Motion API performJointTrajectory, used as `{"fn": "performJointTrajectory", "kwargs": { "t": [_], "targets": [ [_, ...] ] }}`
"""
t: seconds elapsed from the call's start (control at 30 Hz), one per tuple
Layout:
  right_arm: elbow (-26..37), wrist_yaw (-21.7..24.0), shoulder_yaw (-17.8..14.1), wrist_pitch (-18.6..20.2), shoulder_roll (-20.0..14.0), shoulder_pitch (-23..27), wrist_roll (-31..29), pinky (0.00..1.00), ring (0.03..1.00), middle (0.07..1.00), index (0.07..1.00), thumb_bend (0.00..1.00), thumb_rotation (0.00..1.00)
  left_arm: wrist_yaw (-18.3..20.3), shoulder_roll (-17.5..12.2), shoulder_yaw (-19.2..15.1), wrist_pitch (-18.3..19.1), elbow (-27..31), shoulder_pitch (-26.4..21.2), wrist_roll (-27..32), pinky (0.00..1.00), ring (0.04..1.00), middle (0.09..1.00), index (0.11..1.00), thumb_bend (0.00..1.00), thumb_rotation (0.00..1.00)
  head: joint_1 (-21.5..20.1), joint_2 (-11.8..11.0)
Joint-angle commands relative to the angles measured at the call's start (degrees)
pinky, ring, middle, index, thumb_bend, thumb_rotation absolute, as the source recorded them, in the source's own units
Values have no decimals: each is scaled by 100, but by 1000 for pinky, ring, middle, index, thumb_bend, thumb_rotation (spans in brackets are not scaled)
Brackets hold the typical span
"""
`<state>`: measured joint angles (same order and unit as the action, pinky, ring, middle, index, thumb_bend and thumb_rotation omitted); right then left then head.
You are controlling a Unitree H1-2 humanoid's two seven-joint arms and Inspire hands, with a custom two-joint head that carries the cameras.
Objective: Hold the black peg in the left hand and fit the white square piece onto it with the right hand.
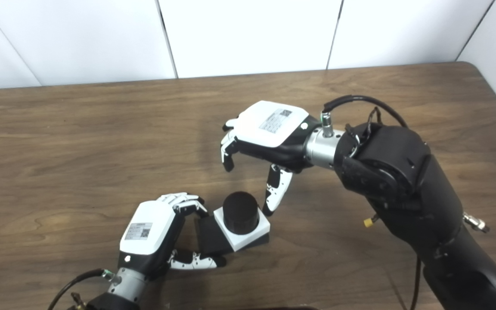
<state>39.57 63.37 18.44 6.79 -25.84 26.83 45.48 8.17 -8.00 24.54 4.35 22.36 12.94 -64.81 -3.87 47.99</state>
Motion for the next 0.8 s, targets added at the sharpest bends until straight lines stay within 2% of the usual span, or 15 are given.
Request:
{"fn": "performJointTrajectory", "kwargs": {
  "t": [0.0,0.13,0.2,0.23,0.27,0.33,0.43,0.6,0.7,0.77],
  "targets": [
    [198,-111,-124,69,-17,103,6,931,931,826,642,935,330,169,58,-52,93,42,34,171,834,770,763,694,837,352,-2,11],
    [224,-128,-156,62,-17,24,51,921,926,827,638,928,407,369,155,-195,134,113,66,1134,766,788,806,803,868,471,-17,12],
    [220,-146,-184,70,-15,-13,45,929,929,830,638,920,435,555,169,-250,248,161,59,1579,783,828,850,870,944,499,-14,10],
    [218,-149,-216,103,-12,-33,45,931,930,830,639,918,439,734,204,-297,435,226,43,1896,792,839,861,885,962,499,-4,10],
    [204,-160,-243,117,-12,-41,47,941,933,831,653,908,454,897,232,-337,641,289,23,2159,906,894,910,942,986,448,-6,11],
    [177,-194,-290,134,-2,-48,54,943,933,831,670,900,478,1082,240,-376,928,373,-18,2482,981,952,963,988,999,402,-13,5],
    [120,-251,-361,127,-9,-24,87,942,936,838,697,905,532,1101,163,-382,1046,429,-61,2626,998,995,997,999,1000,368,-18,-2],
    [19,-361,-400,39,-32,-11,113,929,933,837,698,902,558,1177,77,-425,1124,541,-83,2762,1000,1000,1000,1000,1000,352,-35,-42],
    [-7,-379,-487,127,-78,-32,37,933,934,835,700,884,581,1506,0,-519,1524,997,-151,2954,941,1000,1000,1000,1000,362,-22,-68],
    [-63,-453,-661,261,-112,-115,-194,925,926,830,705,861,610,1696,-47,-722,1884,1443,-210,3274,891,1000,1000,1000,1000,381,46,-105]
  ]
}}
